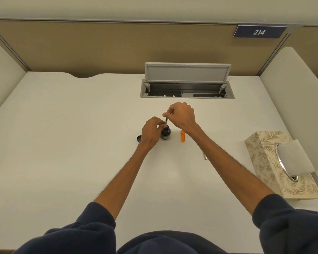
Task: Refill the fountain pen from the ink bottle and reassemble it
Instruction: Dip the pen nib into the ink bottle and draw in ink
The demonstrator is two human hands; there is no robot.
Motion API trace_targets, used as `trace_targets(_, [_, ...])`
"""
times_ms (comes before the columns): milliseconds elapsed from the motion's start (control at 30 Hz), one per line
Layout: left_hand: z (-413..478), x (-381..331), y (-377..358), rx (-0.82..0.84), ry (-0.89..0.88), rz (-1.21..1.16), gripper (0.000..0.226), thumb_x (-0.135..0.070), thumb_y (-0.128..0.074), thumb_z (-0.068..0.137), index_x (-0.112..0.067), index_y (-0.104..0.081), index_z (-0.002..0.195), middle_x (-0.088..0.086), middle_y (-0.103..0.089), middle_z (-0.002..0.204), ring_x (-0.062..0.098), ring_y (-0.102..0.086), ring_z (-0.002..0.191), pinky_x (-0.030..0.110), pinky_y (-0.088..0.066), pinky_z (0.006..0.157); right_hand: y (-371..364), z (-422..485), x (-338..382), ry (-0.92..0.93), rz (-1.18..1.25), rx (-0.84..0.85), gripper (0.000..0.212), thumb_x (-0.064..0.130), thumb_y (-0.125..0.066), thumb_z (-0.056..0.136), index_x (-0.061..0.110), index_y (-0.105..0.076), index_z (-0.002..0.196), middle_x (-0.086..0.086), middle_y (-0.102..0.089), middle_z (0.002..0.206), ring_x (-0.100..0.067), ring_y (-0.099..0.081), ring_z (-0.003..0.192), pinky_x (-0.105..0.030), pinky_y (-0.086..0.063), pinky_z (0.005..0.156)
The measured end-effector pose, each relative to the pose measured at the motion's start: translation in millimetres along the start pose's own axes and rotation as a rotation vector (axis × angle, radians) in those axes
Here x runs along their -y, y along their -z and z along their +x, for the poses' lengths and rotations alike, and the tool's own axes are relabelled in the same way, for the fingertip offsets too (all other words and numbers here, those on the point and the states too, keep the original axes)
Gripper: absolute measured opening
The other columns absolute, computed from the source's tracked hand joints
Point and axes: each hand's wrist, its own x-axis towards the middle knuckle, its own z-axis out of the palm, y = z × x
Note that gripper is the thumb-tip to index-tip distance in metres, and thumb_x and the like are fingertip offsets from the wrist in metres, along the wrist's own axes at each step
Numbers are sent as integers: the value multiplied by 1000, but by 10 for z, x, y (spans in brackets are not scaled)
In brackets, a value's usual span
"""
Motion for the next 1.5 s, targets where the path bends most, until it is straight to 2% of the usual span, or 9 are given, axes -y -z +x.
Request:
trace_targets(167, [5,10,-1,4,-5,-13,12,-19,-64,91,-14,-73,95,1,-70,103,18,-62,93,36,-49,80,25,15,0,36,36,55,31,39,-67,90,15,-75,107,-4,-76,103,-18,-69,89,-27,-50,77])
trace_targets(300, [11,21,-4,2,-10,-17,10,-18,-64,91,-13,-73,94,0,-70,101,18,-63,93,36,-50,80,25,21,-13,58,5,42,23,30,-66,91,13,-78,100,-5,-77,97,-17,-67,82,-27,-52,73])
trace_targets(433, [10,26,-8,-1,-2,-26,10,-19,-64,91,-14,-73,94,1,-70,102,18,-64,94,38,-51,81,-2,28,-5,10,-8,13,36,44,-68,89,11,-78,95,-6,-75,88,-14,-60,71,-26,-47,68])
trace_targets(567, [0,15,-6,5,-2,-43,13,-18,-64,91,-11,-73,96,4,-71,104,19,-64,97,38,-50,83,10,25,-18,13,8,25,38,48,-68,88,13,-76,98,-5,-75,93,-15,-63,77,-27,-50,73])
trace_targets(700, [8,14,10,6,3,-52,12,-19,-64,91,-12,-73,95,4,-70,104,19,-64,97,37,-50,83,39,29,-8,65,21,55,26,35,-67,90,16,-76,107,-4,-76,102,-18,-69,88,-26,-51,77])
trace_targets(900, [8,28,4,14,5,-63,11,-19,-64,90,-13,-73,95,2,-70,103,18,-65,97,36,-50,83,38,36,12,45,1,25,28,36,-69,89,11,-78,98,-5,-76,92,-19,-68,79,-30,-55,74])
trace_targets(1200, [30,66,23,33,-22,-96,13,-17,-67,88,-10,-76,95,2,-71,99,17,-64,94,37,-51,84,14,6,-10,77,17,9,23,30,-66,92,11,-78,99,-6,-77,96,-20,-68,84,-25,-48,70])
trace_targets(1400, [37,104,27,8,-12,-118,11,-18,-71,86,-11,-75,93,0,-71,96,16,-66,92,36,-52,82,-4,16,-7,76,26,-2,28,35,-67,91,11,-77,100,-6,-76,97,-19,-68,84,-24,-43,69])
trace_targets(1500, [49,111,17,29,-7,-122,11,-17,-71,86,-9,-74,93,-2,-70,95,15,-67,92,32,-51,83,-17,28,-22,54,26,-12,32,40,-69,89,11,-78,96,-6,-76,92,-17,-64,76,-24,-44,67])
